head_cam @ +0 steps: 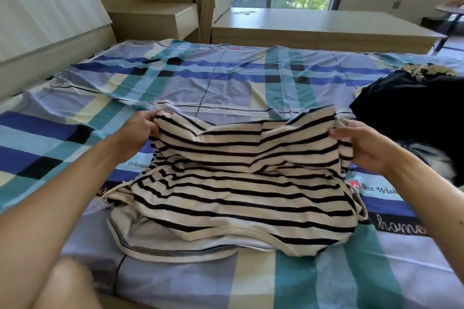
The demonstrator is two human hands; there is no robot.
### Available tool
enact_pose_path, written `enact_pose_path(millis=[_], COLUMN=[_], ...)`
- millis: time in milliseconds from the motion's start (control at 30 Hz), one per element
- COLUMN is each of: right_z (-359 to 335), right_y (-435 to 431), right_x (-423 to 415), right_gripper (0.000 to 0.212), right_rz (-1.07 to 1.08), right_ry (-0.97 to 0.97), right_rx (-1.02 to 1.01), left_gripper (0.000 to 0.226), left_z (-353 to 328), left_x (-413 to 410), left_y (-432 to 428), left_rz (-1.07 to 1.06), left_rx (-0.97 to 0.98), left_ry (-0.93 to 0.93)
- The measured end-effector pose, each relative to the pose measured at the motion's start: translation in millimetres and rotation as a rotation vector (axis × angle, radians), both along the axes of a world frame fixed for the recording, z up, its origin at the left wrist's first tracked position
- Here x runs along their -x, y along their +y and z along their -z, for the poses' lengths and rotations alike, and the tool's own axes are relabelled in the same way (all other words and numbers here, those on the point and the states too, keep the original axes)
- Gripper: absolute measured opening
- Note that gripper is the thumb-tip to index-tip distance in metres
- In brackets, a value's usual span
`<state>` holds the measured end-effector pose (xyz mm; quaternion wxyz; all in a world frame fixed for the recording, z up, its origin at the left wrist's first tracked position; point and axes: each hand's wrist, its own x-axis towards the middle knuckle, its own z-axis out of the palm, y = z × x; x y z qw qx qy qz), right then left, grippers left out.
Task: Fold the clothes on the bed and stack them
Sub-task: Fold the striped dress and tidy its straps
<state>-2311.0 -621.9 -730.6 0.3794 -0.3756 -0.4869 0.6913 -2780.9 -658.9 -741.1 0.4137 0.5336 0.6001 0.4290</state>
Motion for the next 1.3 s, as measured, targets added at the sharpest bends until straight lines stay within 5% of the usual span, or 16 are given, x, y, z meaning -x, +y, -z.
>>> enact_pose_path(millis=[100,167,233,333,433,567,633,700,800,867,967,1100,1167,1300], right_z=[0,-2,-7,-20,-22,4,10,3,-13,-17,-2,28,28,15], right_y=[1,2,2,-6,-18,-22,-26,-32,-40,-43,-36,-39,-38,-33], right_x=[2,2,-3,-25,-55,-77,-75,-72,-66,-54,-32,-4,-2,-16], right_gripper=[0.033,0.022,0.020,0.013,0.028,0.028,0.035,0.034,0.024,0.006,0.049,0.063,0.051,0.029], right_rz=[-0.001,0.127,0.216,0.079,-0.298,-0.837,-0.924,-0.858,-0.529,-0.282,-0.038,-0.287,-0.389,-0.436], right_ry=[-0.272,-0.321,-0.231,-0.054,-0.279,-0.741,-0.861,-0.881,-0.748,-0.670,-0.824,-1.179,-1.271,-1.233], right_rx=[-0.027,-0.085,-0.213,-0.356,-0.418,-0.322,-0.273,-0.250,-0.251,-0.324,-0.515,-0.534,-0.439,-0.199], left_gripper=[0.042,0.054,0.065,0.055,0.037,0.012,0.025,0.042,0.030,0.018,0.016,0.074,0.088,0.059], left_z=[4,2,-3,-11,-15,-14,-13,-16,-25,-25,-14,16,21,25], left_x=[-5,-6,1,23,48,62,62,56,35,17,-13,-20,-17,-1], left_y=[-4,-4,-8,-24,-52,-79,-83,-83,-82,-73,-56,-45,-46,-45], left_rz=[-0.006,-0.092,-0.163,-0.127,0.157,0.588,0.675,0.701,0.594,0.426,0.148,0.269,0.313,0.352], left_rx=[-0.013,-0.073,-0.140,-0.218,-0.185,0.114,0.310,0.457,0.500,0.309,-0.055,0.202,0.357,0.362], left_ry=[0.143,0.072,-0.066,-0.210,0.054,0.478,0.637,0.737,0.721,0.823,0.963,0.995,1.030,0.984])
